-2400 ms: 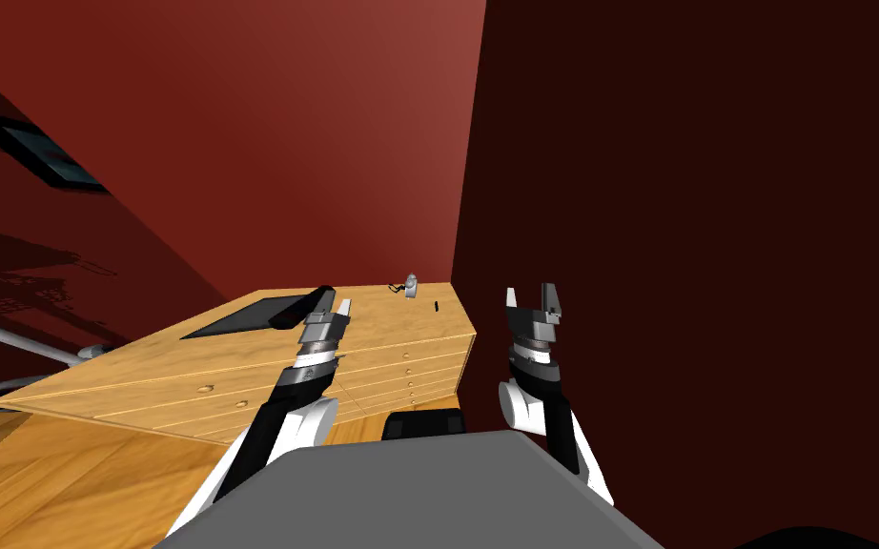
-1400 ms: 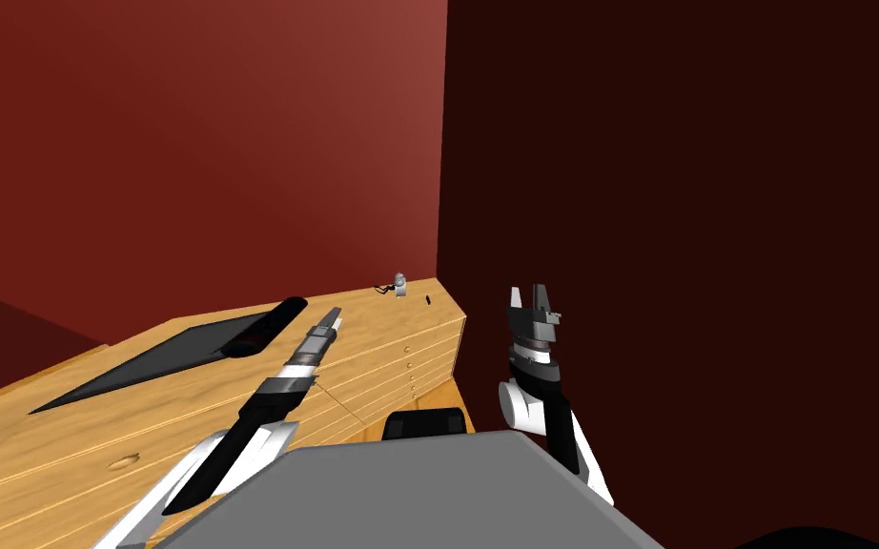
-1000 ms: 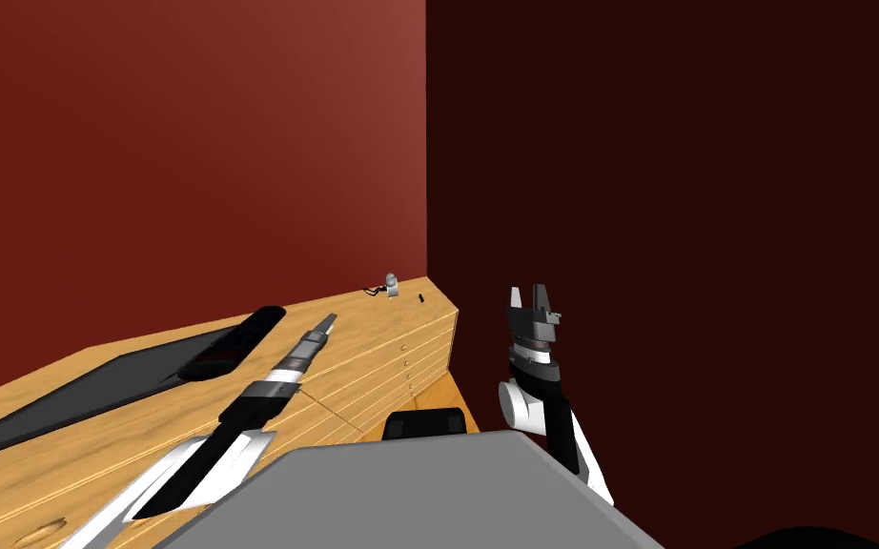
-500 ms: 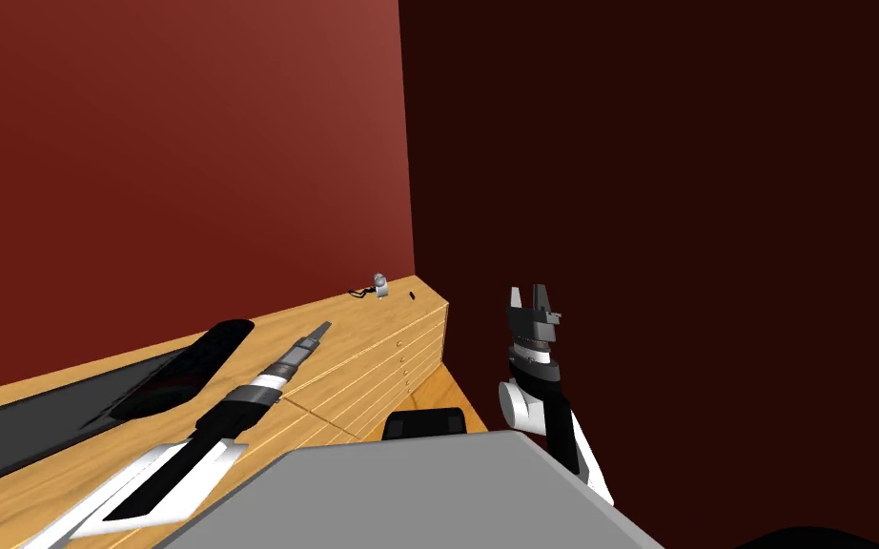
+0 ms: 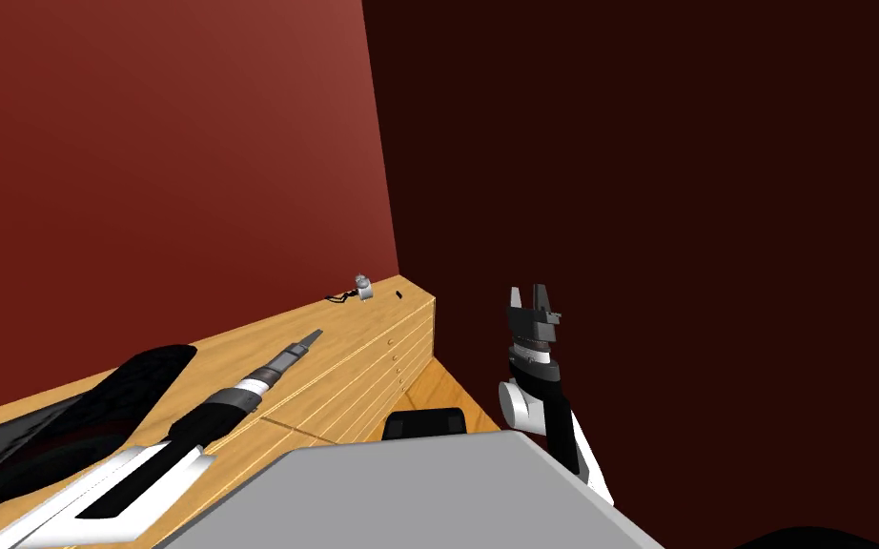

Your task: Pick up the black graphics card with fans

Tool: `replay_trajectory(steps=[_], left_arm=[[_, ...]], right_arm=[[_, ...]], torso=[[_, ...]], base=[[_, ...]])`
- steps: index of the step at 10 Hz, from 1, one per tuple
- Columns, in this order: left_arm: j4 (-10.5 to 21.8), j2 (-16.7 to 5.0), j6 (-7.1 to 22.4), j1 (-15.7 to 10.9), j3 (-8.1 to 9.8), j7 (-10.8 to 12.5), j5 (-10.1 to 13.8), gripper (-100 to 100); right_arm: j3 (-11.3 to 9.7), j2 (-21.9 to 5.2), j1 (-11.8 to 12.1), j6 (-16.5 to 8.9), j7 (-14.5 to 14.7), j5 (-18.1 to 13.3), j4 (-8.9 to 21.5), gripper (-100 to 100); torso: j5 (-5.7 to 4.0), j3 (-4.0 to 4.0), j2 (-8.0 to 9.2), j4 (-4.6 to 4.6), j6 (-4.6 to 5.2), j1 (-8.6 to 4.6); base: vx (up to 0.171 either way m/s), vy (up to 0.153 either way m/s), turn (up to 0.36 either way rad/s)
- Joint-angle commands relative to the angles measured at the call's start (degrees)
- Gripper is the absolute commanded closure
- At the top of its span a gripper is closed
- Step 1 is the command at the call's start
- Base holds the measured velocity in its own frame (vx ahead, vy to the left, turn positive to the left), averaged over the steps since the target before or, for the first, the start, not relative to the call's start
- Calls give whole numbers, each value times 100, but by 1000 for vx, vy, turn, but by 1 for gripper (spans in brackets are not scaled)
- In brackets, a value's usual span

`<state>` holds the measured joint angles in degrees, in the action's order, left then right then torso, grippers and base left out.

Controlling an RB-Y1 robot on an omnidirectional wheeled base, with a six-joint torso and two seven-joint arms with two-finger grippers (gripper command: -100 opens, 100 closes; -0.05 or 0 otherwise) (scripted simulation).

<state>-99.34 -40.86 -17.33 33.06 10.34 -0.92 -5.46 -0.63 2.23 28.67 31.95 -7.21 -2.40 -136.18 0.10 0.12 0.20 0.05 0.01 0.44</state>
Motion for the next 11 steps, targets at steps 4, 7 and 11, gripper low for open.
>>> replay_trajectory(steps=[4, 7, 11], left_arm=[[708, -747, 6, -16, -37, 221, -134, -100], [1170, -1050, 10, -51, -90, 318, -190, -100], [1788, -1555, 6, -139, -246, 536, -303, -100]], right_arm=[[1, 0, 2, 0, 0, 0, 0, 0], [0, 0, 1, 0, 0, 0, 0, 0], [0, 0, 2, 0, 0, 0, 0, 0]], torso=[[-1, -11, -20, -4, -7, -9], [-3, -13, -23, -5, -2, -13], [-3, -16, -30, -6, -2, -18]], base=[[-79, 30, -343], [-65, 13, -278], [-55, 5, -322]])
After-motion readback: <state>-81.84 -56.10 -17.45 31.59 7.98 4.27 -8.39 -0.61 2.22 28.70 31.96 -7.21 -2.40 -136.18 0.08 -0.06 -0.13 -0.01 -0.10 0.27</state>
